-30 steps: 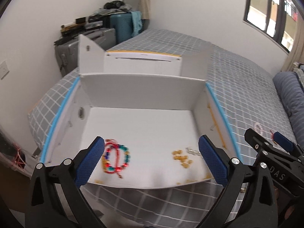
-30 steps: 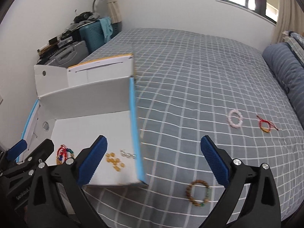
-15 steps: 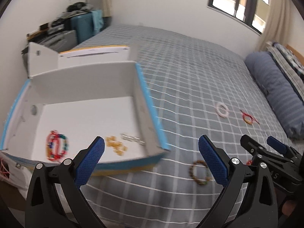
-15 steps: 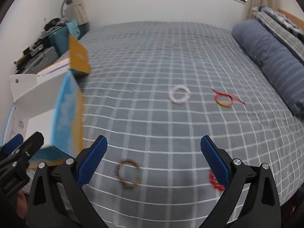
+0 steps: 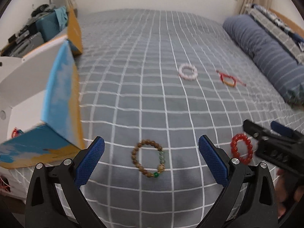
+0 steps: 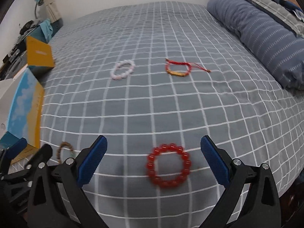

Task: Organize jewelry
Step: 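Grasp the wooden bead bracelet with the left tool while the right tool grasps the red bead bracelet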

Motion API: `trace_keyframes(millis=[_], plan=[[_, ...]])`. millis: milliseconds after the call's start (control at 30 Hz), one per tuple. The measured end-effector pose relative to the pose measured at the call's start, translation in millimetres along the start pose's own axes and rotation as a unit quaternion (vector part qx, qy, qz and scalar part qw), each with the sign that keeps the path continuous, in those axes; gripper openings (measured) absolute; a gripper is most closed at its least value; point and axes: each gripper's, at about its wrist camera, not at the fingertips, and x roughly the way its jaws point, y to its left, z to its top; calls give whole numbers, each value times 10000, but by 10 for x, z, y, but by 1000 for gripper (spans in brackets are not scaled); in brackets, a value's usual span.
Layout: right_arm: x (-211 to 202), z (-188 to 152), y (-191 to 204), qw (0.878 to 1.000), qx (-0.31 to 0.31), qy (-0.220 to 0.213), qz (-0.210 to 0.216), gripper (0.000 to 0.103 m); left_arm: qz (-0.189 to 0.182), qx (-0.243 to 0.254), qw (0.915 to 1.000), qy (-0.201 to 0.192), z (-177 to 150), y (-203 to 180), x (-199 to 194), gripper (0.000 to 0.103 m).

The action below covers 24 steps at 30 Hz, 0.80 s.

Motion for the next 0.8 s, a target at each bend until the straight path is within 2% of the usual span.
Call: trace_keyframes(millis=[300,467,700,767,800], plan=[[323,-109,-256,9988,-119,461,-144,94,74,75,9991,412,-105,-68,470,97],[510,-138,-216,9971,-241,716,-133,81,103,28,9985,541,-137,-6,609,97],[620,-161,-192,9957,-231,902,-7,72,-10,-1,9980,636,-152,-21,725,97],[635,-169,-199,9948,-192,989,124,65,-5,23,9980,632,-155,-33,725,95],[641,-176,-202,9944,-171,1030,170,64,-5,36,9978,654,-157,-38,725,93]])
